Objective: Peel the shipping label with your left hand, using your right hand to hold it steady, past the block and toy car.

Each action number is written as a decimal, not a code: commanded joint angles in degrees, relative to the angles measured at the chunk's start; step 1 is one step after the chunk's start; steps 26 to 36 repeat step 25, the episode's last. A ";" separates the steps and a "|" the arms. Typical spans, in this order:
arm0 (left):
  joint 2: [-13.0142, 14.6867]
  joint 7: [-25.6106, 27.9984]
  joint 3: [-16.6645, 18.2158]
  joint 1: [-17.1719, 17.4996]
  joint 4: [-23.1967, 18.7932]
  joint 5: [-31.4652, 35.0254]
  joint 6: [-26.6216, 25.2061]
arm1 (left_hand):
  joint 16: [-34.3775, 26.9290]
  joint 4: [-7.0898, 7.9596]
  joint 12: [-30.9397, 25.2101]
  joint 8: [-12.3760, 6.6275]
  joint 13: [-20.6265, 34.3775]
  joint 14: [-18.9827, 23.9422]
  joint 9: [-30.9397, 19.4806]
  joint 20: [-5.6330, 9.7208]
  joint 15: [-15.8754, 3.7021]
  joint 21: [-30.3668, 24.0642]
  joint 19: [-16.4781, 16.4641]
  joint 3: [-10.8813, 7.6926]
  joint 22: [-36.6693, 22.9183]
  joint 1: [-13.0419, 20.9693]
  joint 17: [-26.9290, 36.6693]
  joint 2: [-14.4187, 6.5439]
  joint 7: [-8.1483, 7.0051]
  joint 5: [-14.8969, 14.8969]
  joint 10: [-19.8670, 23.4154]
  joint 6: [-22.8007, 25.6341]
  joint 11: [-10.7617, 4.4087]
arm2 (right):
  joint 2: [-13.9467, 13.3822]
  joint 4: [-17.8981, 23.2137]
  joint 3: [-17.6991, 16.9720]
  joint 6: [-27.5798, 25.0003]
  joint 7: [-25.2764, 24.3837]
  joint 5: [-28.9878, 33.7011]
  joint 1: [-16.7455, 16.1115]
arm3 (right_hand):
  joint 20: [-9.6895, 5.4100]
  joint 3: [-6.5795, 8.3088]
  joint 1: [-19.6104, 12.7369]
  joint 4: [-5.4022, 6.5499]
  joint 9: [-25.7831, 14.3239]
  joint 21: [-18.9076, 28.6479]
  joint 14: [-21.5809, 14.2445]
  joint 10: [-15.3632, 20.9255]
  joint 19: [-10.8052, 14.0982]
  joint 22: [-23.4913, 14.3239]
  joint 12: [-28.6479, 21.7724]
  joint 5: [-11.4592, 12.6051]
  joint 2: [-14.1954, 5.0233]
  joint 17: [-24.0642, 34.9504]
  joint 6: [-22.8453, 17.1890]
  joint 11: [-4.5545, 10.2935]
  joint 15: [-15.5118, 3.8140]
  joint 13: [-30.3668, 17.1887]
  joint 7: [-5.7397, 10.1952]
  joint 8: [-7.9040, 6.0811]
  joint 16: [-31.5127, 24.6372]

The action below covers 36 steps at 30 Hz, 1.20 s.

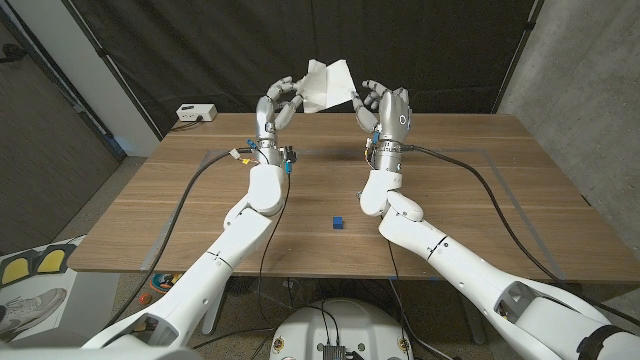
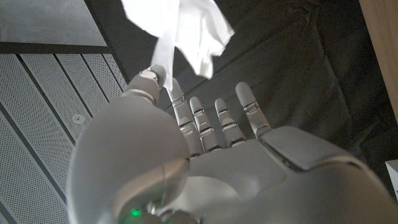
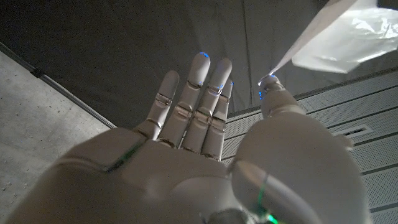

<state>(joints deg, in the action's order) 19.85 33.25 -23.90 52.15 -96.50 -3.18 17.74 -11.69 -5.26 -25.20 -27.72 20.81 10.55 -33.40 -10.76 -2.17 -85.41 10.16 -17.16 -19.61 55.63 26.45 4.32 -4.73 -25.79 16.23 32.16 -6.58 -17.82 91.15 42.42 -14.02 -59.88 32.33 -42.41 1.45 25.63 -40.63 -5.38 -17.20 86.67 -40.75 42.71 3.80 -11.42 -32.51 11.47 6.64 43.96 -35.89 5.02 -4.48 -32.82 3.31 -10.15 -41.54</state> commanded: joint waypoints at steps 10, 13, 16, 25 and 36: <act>6.00 -7.83 0.70 2.27 -5.17 -2.68 -2.65 | 0.10 2.66 1.96 7.33 -0.66 -3.25 5.56 -0.55 1.72 2.03 9.23 5.21 3.18 -7.15 0.00 3.76 -0.91 7.99 -4.81 -10.72 1.79 | -0.75 8.36 -0.67 -6.65 2.91 1.61 -5.72 | 3.81 -2.43 9.71 1.79 4.19 -8.80 12.86 -15.33 -5.58 1.67 13.98 0.54 1.66 -16.70 10.99 -4.35 -0.88 9.99 0.56 -0.98 17.37; 6.90 -8.97 1.13 2.85 -5.73 -3.72 -2.78 | -0.01 3.02 1.99 7.39 -0.77 -3.29 6.00 -0.59 1.73 2.28 9.42 5.36 3.51 -7.67 -0.05 3.33 -0.97 8.18 -4.74 -10.06 1.73 | 0.59 7.53 -0.41 -6.05 -1.66 3.04 -6.65 | 3.72 -1.26 8.69 1.60 4.48 -9.46 12.22 -14.09 -5.00 1.64 13.83 0.68 -0.46 -17.55 9.70 -4.14 -1.15 10.81 0.54 -1.57 17.87; 7.81 -10.09 1.53 3.30 -5.91 -4.67 -2.90 | -0.10 3.61 1.93 7.40 -0.92 -3.46 6.62 -0.58 1.80 2.64 10.02 5.40 3.91 -8.37 -0.10 2.37 -0.56 8.44 -4.40 -8.94 1.83 | 1.77 7.49 -0.58 -5.81 -4.12 4.16 -7.92 | 3.43 0.50 7.02 0.88 4.85 -10.35 10.27 -12.16 -3.76 1.65 13.53 0.34 -2.59 -18.77 7.85 -3.72 -1.67 11.92 0.74 -2.19 18.22; 9.47 -11.96 2.80 5.09 -5.91 -8.68 -5.09 | -0.01 4.30 2.35 8.67 -1.19 -4.37 7.82 -0.30 2.06 3.34 11.34 5.56 4.62 -9.20 -0.23 1.29 0.09 9.06 -5.17 -9.94 2.63 | 10.02 1.60 -5.31 1.26 -4.12 12.64 -11.15 | 2.81 2.22 6.06 0.10 5.26 -11.23 7.35 -9.63 -1.78 1.55 13.14 -0.38 -4.13 -20.39 6.56 -3.36 -2.60 13.32 0.74 -2.32 18.67; 9.47 -11.96 2.80 5.09 -5.91 -8.68 -5.09 | -0.01 4.30 2.35 8.67 -1.19 -4.37 7.82 -0.30 2.06 3.34 11.34 5.56 4.62 -9.20 -0.23 1.29 0.09 9.06 -5.17 -9.94 2.63 | 10.02 1.60 -5.31 1.26 -4.12 12.64 -11.15 | 2.81 2.22 6.06 0.10 5.26 -11.23 7.35 -9.63 -1.78 1.55 13.14 -0.38 -4.13 -20.39 6.56 -3.36 -2.60 13.32 0.74 -2.32 18.67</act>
